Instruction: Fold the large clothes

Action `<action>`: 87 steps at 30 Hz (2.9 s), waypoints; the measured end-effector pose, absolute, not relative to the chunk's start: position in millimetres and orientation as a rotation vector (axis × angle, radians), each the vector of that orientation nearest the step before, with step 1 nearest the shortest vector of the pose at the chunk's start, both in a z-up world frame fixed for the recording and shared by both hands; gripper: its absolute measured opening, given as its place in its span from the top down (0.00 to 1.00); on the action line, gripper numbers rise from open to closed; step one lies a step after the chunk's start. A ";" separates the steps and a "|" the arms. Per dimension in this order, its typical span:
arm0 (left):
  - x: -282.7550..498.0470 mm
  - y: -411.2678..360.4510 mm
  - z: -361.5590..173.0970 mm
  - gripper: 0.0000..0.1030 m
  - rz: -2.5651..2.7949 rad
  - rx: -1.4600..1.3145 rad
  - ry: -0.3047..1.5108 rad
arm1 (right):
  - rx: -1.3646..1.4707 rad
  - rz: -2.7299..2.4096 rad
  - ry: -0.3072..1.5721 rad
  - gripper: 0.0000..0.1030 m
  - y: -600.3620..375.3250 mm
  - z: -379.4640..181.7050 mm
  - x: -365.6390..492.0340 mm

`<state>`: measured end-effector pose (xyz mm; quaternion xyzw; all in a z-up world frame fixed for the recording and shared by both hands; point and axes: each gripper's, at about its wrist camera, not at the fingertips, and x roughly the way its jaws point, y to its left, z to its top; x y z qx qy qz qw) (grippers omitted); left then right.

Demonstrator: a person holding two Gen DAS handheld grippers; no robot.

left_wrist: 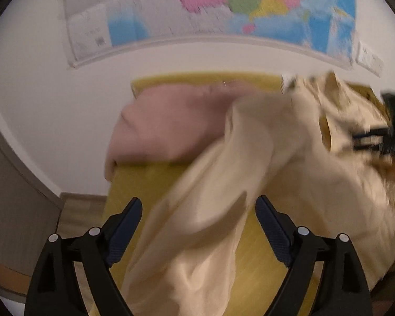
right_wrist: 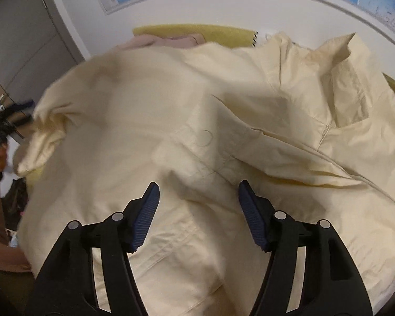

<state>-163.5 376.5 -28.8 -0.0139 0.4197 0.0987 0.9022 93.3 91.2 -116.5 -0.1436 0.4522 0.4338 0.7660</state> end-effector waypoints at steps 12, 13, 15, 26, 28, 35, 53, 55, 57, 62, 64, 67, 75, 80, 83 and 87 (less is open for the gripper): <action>-142.6 368.1 29.3 0.96 0.109 0.033 0.913 | -0.268 1.007 0.945 0.34 84.2 -96.7 63.1; -138.7 361.6 46.1 0.96 0.086 0.035 0.904 | -0.258 1.011 0.933 0.34 82.9 -92.7 61.3; -129.9 345.6 71.3 0.95 0.040 0.044 0.893 | -0.236 1.026 0.915 0.34 81.5 -86.2 56.9; -76.3 212.8 86.5 0.83 -0.382 -0.088 1.042 | -0.092 1.210 0.857 0.30 60.0 -68.7 31.1; -71.5 197.4 79.7 0.81 -0.436 -0.124 1.064 | -0.048 1.237 0.862 0.28 51.4 -68.7 29.9; -74.4 209.2 90.9 0.21 -0.484 -0.317 0.898 | 0.106 1.453 0.885 0.10 30.9 -64.0 2.0; -70.4 266.5 112.1 0.20 -0.158 -0.253 0.706 | -0.014 1.312 0.768 0.77 3.2 -13.5 3.2; -68.5 274.9 109.2 0.17 -0.124 -0.251 0.700 | -0.008 1.194 0.759 0.77 -31.2 1.8 23.1; -59.3 276.5 96.7 0.17 -0.082 -0.223 0.725 | -0.053 1.051 0.797 0.76 -66.5 1.4 39.2; -17.8 264.9 36.3 0.17 -0.080 -0.133 0.888 | -0.104 0.789 1.050 0.61 -106.5 -66.9 69.9; -6.9 259.3 17.6 0.17 -0.107 -0.124 0.930 | -0.092 0.776 1.078 0.50 -108.0 -79.7 66.8; 11.0 248.2 -1.0 0.16 -0.061 -0.009 0.946 | -0.046 0.803 1.017 0.30 -112.0 -74.9 53.5; 55.9 233.8 -28.2 0.26 -0.156 0.149 0.960 | -0.097 0.822 0.987 0.17 -112.6 -78.8 55.2; 64.6 246.3 -19.2 0.91 -0.145 0.087 0.921 | -0.093 0.816 1.040 0.37 -109.9 -101.2 65.6; 58.5 262.4 3.8 0.91 -0.132 -0.004 0.848 | -0.076 0.838 1.014 0.58 -110.3 -93.2 63.7; 48.9 282.6 23.1 0.92 -0.088 -0.096 0.766 | -0.055 0.821 0.924 0.77 -109.5 -66.4 64.4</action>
